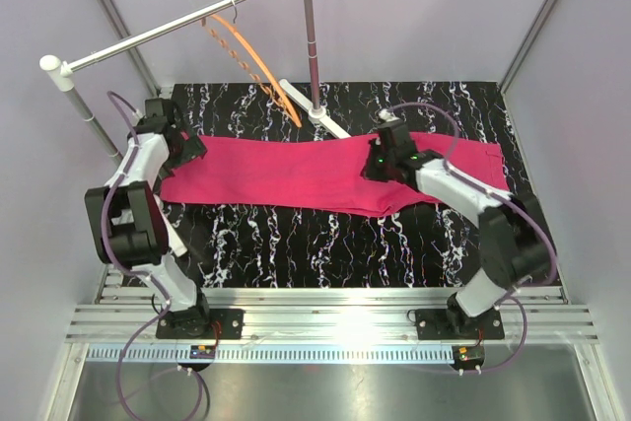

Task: Place the trousers on the hanger
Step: Fold the trousers

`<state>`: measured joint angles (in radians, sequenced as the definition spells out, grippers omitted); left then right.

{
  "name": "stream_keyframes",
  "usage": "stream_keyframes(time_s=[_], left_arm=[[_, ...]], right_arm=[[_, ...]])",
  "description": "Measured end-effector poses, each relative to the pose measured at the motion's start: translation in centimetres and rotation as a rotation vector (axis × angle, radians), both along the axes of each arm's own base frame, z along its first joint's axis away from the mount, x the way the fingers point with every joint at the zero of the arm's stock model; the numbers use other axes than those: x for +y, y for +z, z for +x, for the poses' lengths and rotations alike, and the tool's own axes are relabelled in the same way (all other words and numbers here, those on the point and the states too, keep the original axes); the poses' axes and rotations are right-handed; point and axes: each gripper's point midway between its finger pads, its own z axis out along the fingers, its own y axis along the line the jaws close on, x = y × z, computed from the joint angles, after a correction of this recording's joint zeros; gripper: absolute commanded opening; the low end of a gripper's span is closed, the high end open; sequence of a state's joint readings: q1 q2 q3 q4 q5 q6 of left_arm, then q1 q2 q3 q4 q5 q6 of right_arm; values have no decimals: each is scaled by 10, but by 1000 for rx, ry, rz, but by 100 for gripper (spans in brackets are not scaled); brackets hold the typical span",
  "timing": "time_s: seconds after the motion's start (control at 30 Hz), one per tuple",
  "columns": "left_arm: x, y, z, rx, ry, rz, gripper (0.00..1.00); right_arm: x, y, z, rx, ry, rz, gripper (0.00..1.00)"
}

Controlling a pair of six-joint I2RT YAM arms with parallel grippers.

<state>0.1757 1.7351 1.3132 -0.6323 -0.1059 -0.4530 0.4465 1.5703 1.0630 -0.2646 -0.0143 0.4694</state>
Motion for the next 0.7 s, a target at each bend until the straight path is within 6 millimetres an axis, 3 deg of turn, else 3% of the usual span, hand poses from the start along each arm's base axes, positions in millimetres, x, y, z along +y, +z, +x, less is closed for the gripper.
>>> stream_keyframes(time_s=[0.2, 0.27, 0.33, 0.5, 0.57, 0.7], left_arm=[[-18, 33, 8, -122, -59, 4, 92], [-28, 33, 9, -134, -86, -3, 93], [-40, 31, 9, -133, -118, -14, 93], [-71, 34, 9, -135, -203, -25, 94], [-80, 38, 7, -138, -233, -30, 95], [-88, 60, 4, -182, -275, -47, 95]], right_arm=[[65, -34, 21, 59, 89, 8, 0], [70, -39, 28, 63, 70, -5, 0], [62, -42, 33, 61, 24, -38, 0], [17, -45, 43, 78, -127, -106, 0], [-20, -42, 45, 92, -222, -118, 0], [-116, -32, 47, 102, -455, -155, 1]])
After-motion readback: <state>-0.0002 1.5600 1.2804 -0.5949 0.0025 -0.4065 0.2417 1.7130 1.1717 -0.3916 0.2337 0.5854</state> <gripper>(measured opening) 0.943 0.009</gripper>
